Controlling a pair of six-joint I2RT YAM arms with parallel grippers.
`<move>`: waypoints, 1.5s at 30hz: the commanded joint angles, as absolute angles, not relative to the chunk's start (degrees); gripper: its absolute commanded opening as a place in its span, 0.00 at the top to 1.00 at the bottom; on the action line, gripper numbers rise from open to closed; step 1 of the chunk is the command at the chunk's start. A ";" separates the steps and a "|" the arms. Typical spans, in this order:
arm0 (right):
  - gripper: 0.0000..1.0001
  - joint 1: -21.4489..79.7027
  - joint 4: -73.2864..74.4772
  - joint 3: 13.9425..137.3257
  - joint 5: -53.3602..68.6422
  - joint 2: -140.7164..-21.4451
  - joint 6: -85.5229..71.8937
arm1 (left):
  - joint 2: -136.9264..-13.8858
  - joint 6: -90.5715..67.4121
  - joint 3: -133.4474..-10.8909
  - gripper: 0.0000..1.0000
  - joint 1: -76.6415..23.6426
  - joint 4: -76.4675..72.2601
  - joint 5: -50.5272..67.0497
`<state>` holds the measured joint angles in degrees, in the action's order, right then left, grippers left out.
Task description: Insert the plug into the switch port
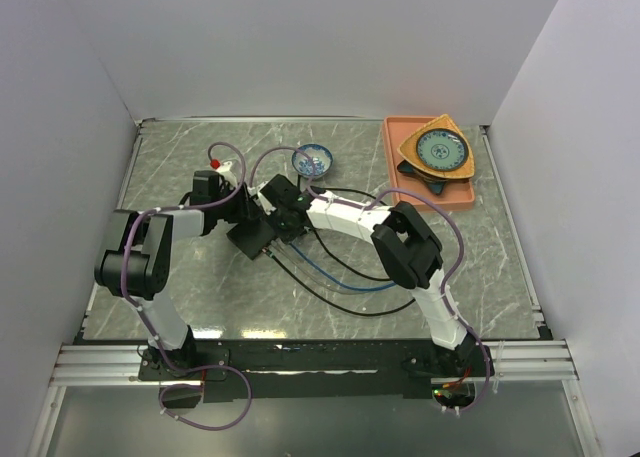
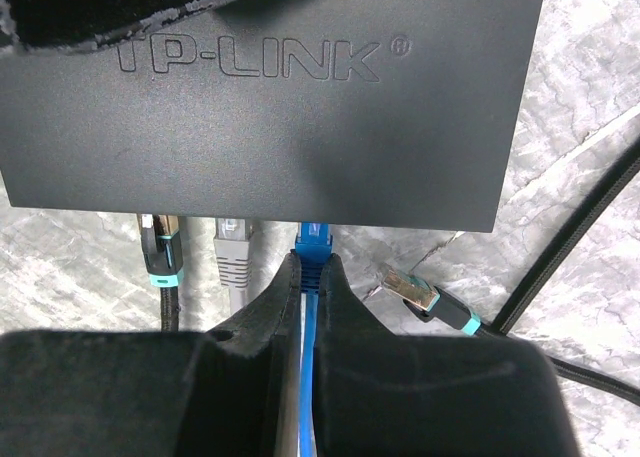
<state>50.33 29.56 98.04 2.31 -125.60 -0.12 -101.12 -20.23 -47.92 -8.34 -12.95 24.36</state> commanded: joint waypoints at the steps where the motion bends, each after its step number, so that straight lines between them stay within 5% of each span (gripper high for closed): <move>1: 1.00 51.06 -4.75 101.96 6.50 -120.59 -1.49 | -103.71 -22.67 -45.53 0.97 -15.56 -0.26 36.65; 5: 0.90 51.33 -5.89 94.86 6.94 -117.69 -2.37 | -101.61 -23.73 -44.83 0.82 -15.47 -0.70 33.93; 9: 0.85 52.73 -6.07 89.49 5.81 -114.70 -1.59 | -97.31 -25.40 -43.69 0.46 -15.47 -1.49 29.28; 12: 0.76 54.40 -4.84 86.76 3.53 -113.12 -0.71 | -95.11 -26.72 -43.24 0.28 -15.47 -1.50 24.97; 18: 0.60 56.51 -2.73 81.75 1.15 -110.57 -0.70 | -90.63 -29.35 -42.54 0.12 -15.12 -0.18 17.68; 22: 0.39 56.43 -3.08 77.09 -1.30 -106.63 -1.84 | -85.53 -31.28 -41.40 0.02 -14.68 1.58 11.70; 31: 0.01 55.55 -2.55 69.97 -7.73 -95.55 -3.95 | -71.55 -34.36 -38.41 0.04 -13.80 2.81 3.78; 45: 0.01 46.68 -3.95 62.67 -5.54 -87.63 -11.95 | -48.79 -36.30 -35.77 0.04 -13.54 2.55 0.53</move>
<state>49.10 -1.15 64.55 -5.85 -90.45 -8.58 -54.98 -34.48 -36.47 -13.80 4.10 2.37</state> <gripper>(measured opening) 0.993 0.963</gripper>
